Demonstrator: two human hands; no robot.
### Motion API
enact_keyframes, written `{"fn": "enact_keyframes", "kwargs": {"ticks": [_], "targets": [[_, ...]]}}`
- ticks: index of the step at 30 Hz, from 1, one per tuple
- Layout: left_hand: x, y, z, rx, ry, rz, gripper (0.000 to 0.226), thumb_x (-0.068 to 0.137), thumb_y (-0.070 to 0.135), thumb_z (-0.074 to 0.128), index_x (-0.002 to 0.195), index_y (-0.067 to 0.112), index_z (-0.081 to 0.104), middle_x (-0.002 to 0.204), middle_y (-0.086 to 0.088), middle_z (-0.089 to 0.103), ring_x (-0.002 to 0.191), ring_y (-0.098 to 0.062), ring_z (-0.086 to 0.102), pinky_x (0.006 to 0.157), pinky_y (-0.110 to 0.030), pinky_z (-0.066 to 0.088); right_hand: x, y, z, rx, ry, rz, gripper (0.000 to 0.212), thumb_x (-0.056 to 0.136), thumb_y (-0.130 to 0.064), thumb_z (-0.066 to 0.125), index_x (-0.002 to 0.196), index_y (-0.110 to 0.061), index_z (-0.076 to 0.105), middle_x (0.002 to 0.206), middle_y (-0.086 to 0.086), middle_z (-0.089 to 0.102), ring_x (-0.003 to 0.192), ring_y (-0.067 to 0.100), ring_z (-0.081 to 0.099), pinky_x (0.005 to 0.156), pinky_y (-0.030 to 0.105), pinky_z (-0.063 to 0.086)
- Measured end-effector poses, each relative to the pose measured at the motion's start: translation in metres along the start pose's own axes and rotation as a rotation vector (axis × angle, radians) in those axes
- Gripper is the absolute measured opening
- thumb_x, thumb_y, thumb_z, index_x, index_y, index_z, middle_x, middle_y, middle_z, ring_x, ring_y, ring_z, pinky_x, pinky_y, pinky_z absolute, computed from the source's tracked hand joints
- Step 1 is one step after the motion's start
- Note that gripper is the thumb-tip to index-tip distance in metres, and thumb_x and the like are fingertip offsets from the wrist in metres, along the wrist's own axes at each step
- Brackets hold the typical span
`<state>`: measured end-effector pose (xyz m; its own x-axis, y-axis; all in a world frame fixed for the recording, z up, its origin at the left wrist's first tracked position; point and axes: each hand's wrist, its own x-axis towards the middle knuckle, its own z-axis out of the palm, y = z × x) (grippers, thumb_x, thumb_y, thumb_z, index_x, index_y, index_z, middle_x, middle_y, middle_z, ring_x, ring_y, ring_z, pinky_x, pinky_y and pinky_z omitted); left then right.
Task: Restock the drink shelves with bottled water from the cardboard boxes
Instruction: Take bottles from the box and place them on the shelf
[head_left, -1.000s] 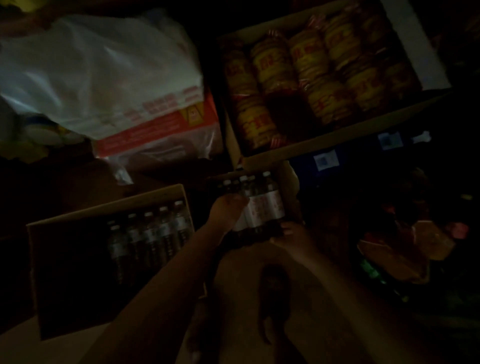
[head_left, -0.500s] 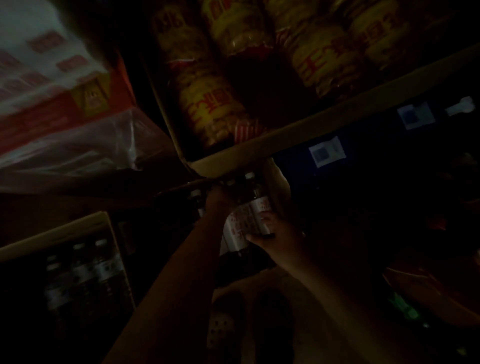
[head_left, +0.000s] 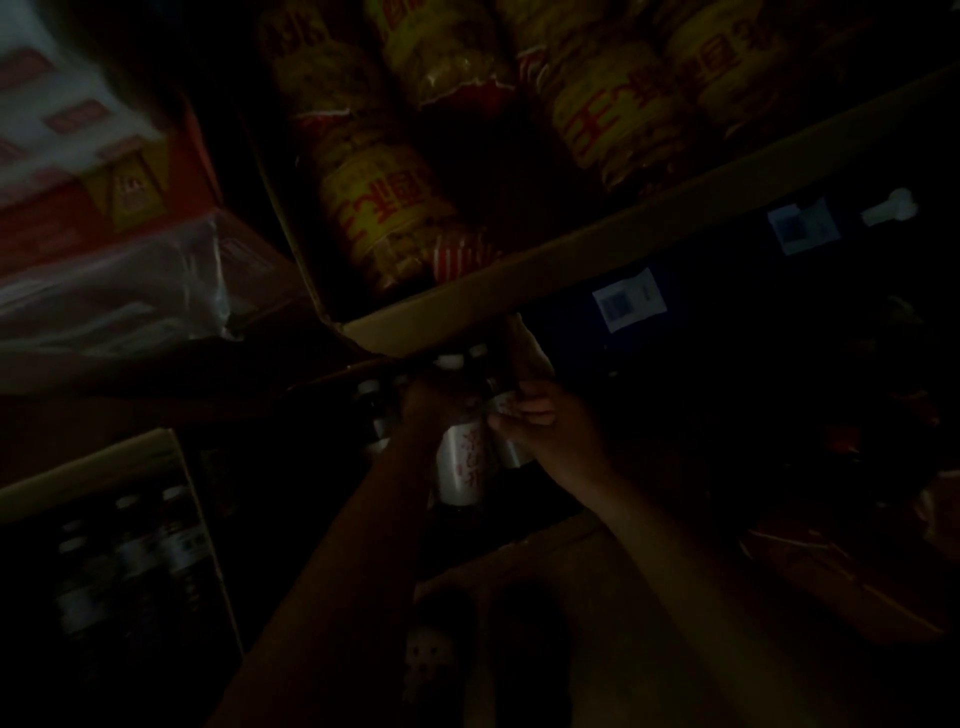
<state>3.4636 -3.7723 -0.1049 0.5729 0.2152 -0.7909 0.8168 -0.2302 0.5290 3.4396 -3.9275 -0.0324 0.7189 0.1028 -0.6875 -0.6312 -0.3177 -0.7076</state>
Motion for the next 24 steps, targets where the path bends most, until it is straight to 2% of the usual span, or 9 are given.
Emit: {"fn": "enact_keyframes", "kwargs": {"ticks": [2, 4, 6, 8, 11, 14, 18, 21, 24], "targets": [[-0.009, 0.002, 0.003, -0.032, -0.051, 0.058, 0.041, 0.089, 0.003, 0.062, 0.126, -0.007, 0.047, 0.093, -0.006, 0.058, 0.091, -0.024, 0.059, 0.089, -0.040, 0.051, -0.010, -0.001, -0.004, 0.035, 0.024, -0.003, 0.059, 0.076, -0.021, 0.078, 0.128, -0.012, 0.052, 0.108, -0.002, 0.059, 0.098, 0.011, 0.059, 0.078, 0.020, 0.049], [-0.029, 0.007, 0.000, -0.021, -0.039, 0.124, 0.055, 0.088, 0.008, 0.064, 0.135, -0.001, 0.037, 0.117, -0.013, 0.057, 0.107, -0.031, 0.056, 0.097, -0.048, 0.047, -0.021, -0.003, -0.010, 0.044, 0.036, 0.005, 0.056, 0.078, -0.021, 0.078, 0.127, -0.012, 0.053, 0.109, 0.000, 0.060, 0.093, 0.007, 0.058, 0.068, 0.014, 0.046], [-0.045, 0.004, -0.010, 0.031, -0.008, 0.177, 0.079, 0.084, 0.020, 0.070, 0.144, 0.006, 0.021, 0.128, -0.018, 0.054, 0.112, -0.035, 0.057, 0.093, -0.051, 0.049, -0.034, -0.004, -0.014, 0.057, 0.060, 0.021, 0.055, 0.079, -0.020, 0.077, 0.127, -0.011, 0.053, 0.113, 0.003, 0.061, 0.093, 0.008, 0.058, 0.066, 0.013, 0.045], [-0.063, 0.002, -0.025, 0.077, 0.007, 0.187, 0.086, 0.081, 0.023, 0.072, 0.145, 0.008, 0.015, 0.123, -0.016, 0.056, 0.108, -0.033, 0.060, 0.085, -0.045, 0.054, -0.048, -0.009, -0.018, 0.072, 0.083, 0.032, 0.055, 0.079, -0.018, 0.077, 0.127, -0.010, 0.052, 0.117, 0.006, 0.061, 0.096, 0.011, 0.058, 0.073, 0.017, 0.047], [-0.095, 0.019, -0.049, 0.039, -0.012, 0.235, 0.071, 0.083, 0.008, 0.070, 0.139, 0.008, 0.026, 0.114, -0.017, 0.057, 0.101, -0.029, 0.062, 0.067, -0.026, 0.056, -0.073, -0.028, -0.025, 0.043, 0.056, 0.023, 0.054, 0.080, -0.017, 0.076, 0.128, -0.012, 0.051, 0.116, 0.005, 0.060, 0.098, 0.012, 0.058, 0.080, 0.023, 0.048], [-0.136, 0.057, -0.079, 0.105, -0.041, 0.234, 0.070, 0.082, 0.018, 0.073, 0.139, 0.007, 0.034, 0.124, -0.012, 0.056, 0.108, -0.025, 0.059, 0.088, -0.032, 0.053, -0.102, -0.062, -0.028, 0.066, -0.029, 0.002, 0.064, 0.077, -0.015, 0.078, 0.133, -0.015, 0.046, 0.115, 0.001, 0.056, 0.095, 0.007, 0.057, 0.075, 0.018, 0.047], [-0.214, 0.120, -0.108, 0.067, -0.315, 0.259, 0.049, 0.085, 0.020, 0.069, 0.128, 0.012, 0.046, 0.113, -0.004, 0.065, 0.093, -0.015, 0.066, 0.063, -0.024, 0.057, -0.150, -0.120, -0.035, 0.073, -0.245, -0.016, 0.073, 0.072, -0.009, 0.081, 0.134, -0.022, 0.044, 0.122, -0.005, 0.055, 0.115, 0.013, 0.055, 0.084, 0.022, 0.052], [-0.280, 0.184, -0.129, 0.129, -0.431, 0.348, 0.027, 0.087, 0.023, 0.067, 0.110, 0.024, 0.053, 0.109, 0.000, 0.067, 0.096, -0.014, 0.067, 0.068, -0.027, 0.057, -0.195, -0.173, -0.050, 0.022, -0.409, -0.035, 0.067, 0.072, -0.009, 0.081, 0.128, -0.028, 0.049, 0.124, -0.006, 0.060, 0.113, 0.009, 0.059, 0.093, 0.032, 0.053], [-0.349, 0.262, -0.150, 0.164, -0.469, 0.458, 0.026, 0.082, 0.027, 0.070, 0.106, 0.024, 0.060, 0.100, 0.004, 0.071, 0.091, -0.011, 0.069, 0.069, -0.026, 0.057, -0.245, -0.225, -0.079, 0.017, -0.448, -0.028, 0.058, 0.079, -0.005, 0.075, 0.124, -0.030, 0.048, 0.117, -0.012, 0.061, 0.103, 0.001, 0.060, 0.083, 0.020, 0.054]]}}
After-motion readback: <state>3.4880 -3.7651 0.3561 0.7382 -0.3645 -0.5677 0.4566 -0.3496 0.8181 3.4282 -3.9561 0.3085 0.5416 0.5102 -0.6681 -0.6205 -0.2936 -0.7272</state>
